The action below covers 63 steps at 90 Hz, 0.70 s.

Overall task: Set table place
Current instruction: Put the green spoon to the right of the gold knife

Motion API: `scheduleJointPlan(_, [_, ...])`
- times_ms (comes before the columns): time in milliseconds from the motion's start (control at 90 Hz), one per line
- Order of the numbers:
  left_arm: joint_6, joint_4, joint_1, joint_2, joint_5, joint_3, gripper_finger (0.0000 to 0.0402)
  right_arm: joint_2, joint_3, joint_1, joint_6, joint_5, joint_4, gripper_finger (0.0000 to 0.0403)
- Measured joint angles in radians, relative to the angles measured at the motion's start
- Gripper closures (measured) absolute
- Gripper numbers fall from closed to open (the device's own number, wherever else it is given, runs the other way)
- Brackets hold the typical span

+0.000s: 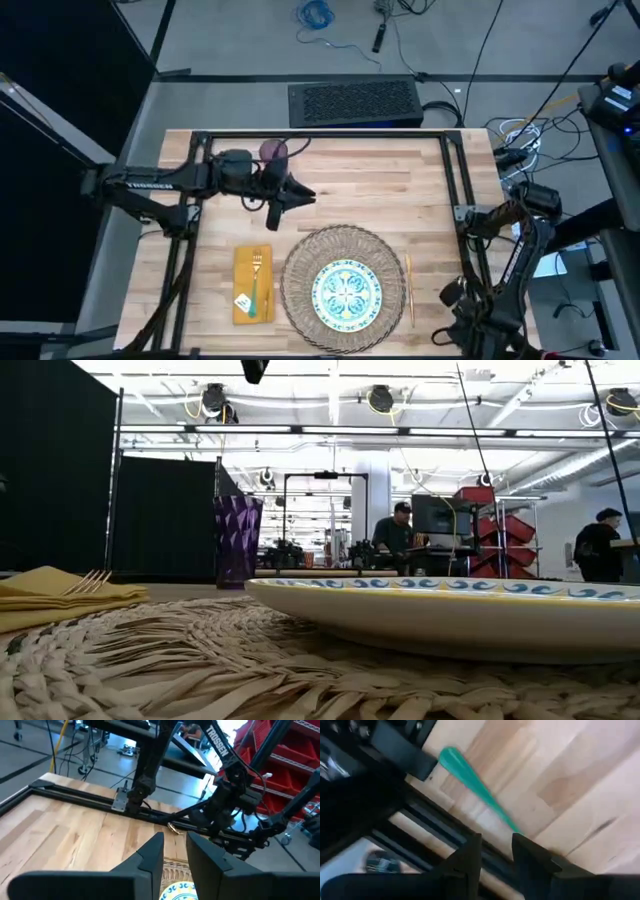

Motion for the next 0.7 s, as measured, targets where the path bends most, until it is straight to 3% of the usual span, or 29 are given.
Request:
scheduleJointPlan(233, [-0.002,0.032,-0.034,0.000,-0.062,0.000,0.0333,0.097,0.000,0.008,-0.230,0.070,-0.037,0.0309])
scheduleJointPlan(533, [-0.002,0.045,-0.096,0.000,-0.158,0.000,0.0333,0.136,-0.039,0.052,-0.319,0.012,-0.054,0.0310])
scheduleJointPlan(700, [-0.002,0.057,-0.126,0.000,-0.192,0.000,0.0333,0.130,-0.060,0.069,-0.339,0.009,0.042,0.0310])
